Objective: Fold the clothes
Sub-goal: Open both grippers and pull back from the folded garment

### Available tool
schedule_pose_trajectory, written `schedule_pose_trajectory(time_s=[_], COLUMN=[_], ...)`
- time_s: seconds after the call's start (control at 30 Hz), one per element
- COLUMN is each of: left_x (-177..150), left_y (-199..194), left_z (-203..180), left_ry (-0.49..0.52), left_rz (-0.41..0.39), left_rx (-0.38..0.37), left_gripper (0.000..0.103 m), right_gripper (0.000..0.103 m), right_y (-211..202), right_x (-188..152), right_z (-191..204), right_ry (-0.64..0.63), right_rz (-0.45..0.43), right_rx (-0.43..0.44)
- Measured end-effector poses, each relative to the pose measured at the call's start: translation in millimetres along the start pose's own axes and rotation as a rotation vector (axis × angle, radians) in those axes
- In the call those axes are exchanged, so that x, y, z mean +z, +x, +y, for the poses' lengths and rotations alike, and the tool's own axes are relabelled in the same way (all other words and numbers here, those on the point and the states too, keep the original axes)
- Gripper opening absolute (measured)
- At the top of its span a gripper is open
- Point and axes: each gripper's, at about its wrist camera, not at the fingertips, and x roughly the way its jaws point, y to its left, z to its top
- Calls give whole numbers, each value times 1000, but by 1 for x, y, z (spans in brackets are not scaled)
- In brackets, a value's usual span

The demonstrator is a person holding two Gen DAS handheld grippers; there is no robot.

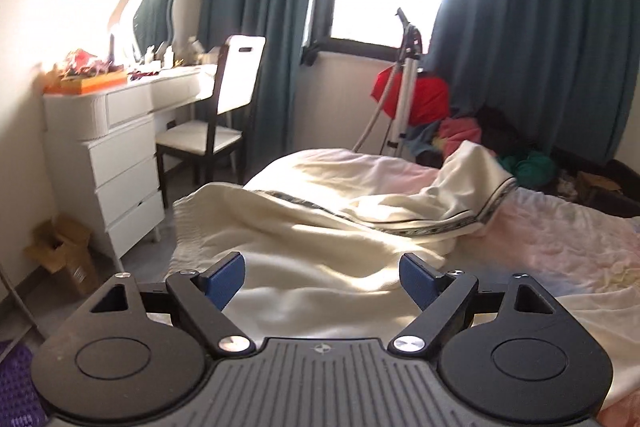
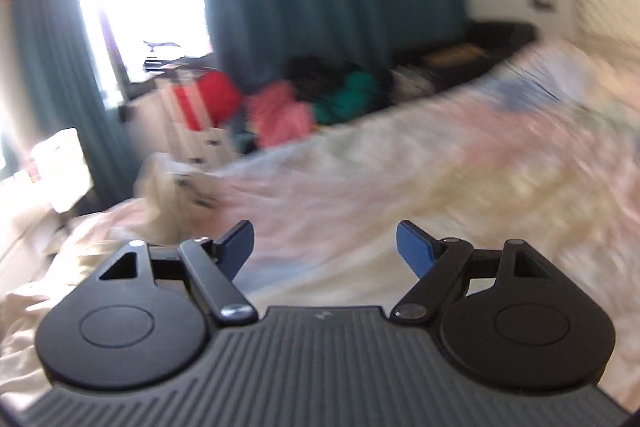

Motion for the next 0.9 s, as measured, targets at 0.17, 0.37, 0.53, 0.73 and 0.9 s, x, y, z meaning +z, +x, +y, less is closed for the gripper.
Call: schedule_pose_trajectory(time_s=[0.17, 0.37, 0.53, 0.73, 0.9], left_x=[2, -32, -60, -81, -96], left_y=[11, 30, 46, 61, 69], left_z=[-61, -94, -85, -86, -103], left_ry=[45, 109, 94, 111, 192], left_rz=[-44, -84, -96, -27, -8], left_rx=[-86, -118, -118, -145, -155], left_gripper=[88, 88, 88, 88, 89], right_gripper=[80, 80, 80, 80, 80], right_y=[-4, -3, 4, 5, 7], right_x=[4, -36, -76, -86, -84], right_z=[73, 128, 136, 132, 122], right_ry=[-55, -110, -101, -108, -72], right_rz=[9, 20, 57, 62, 57], right_rx=[130, 207, 210, 168, 134])
